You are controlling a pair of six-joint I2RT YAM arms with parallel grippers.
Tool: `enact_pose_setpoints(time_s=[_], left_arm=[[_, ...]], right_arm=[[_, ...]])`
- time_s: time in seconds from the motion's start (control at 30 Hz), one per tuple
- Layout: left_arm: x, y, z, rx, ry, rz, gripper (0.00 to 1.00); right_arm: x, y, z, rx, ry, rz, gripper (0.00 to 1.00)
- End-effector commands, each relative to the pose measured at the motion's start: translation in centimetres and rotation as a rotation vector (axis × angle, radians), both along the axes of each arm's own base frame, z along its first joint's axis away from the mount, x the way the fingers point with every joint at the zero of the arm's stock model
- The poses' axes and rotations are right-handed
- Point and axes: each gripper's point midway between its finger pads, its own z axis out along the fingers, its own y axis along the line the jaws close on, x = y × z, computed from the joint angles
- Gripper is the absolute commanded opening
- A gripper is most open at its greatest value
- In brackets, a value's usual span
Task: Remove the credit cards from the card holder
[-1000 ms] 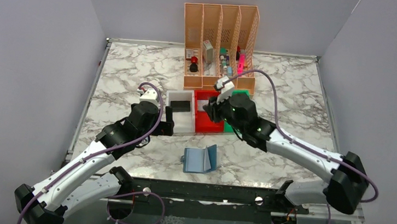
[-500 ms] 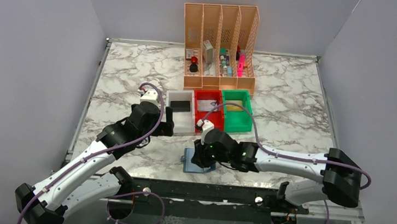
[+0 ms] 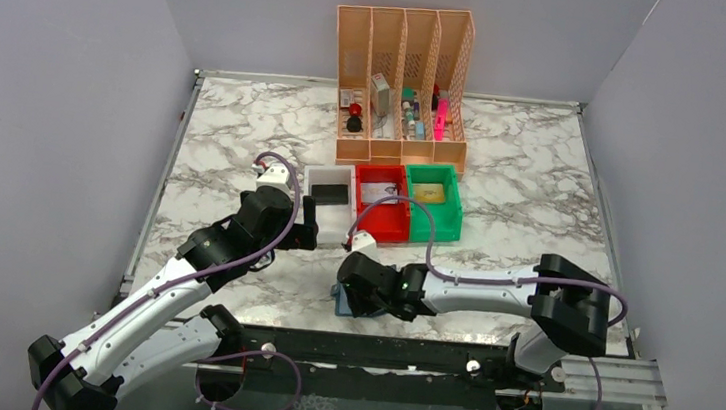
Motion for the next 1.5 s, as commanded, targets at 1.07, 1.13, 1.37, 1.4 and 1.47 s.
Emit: enact_pose_setpoints(time_s=[1.07, 1.13, 1.37, 1.4, 1.47], left_arm=[[0.0, -0.2, -0.2, -0.002, -0.002, -0.019, 0.99], [-0.2, -1.0, 0.1, -0.028, -0.004, -0.061, 0.99], [-2.1, -5.6, 0.6, -0.212, 0.028, -0.271, 0.99], [-2.6, -6.4, 0.5, -0.249, 0.043, -0.312, 0.98], [-3.8, -8.0, 0.6, -0.324, 0.068, -0.396, 0.97]], right_arm=[[1.0, -1.0, -2.6, -0.082, -0.064, -0.194, 0.04], [1.2, -0.4, -1.6, -0.031, -0.075, -0.191, 0.03], [1.2, 0.8, 1.8, 0.228, -0.045, -0.196, 0.02], [1.3, 0.7, 2.0, 0.257, -0.041, -0.204, 0.03], [1.5, 0.3, 2.5, 0.307, -0.033, -0.230, 0.02]])
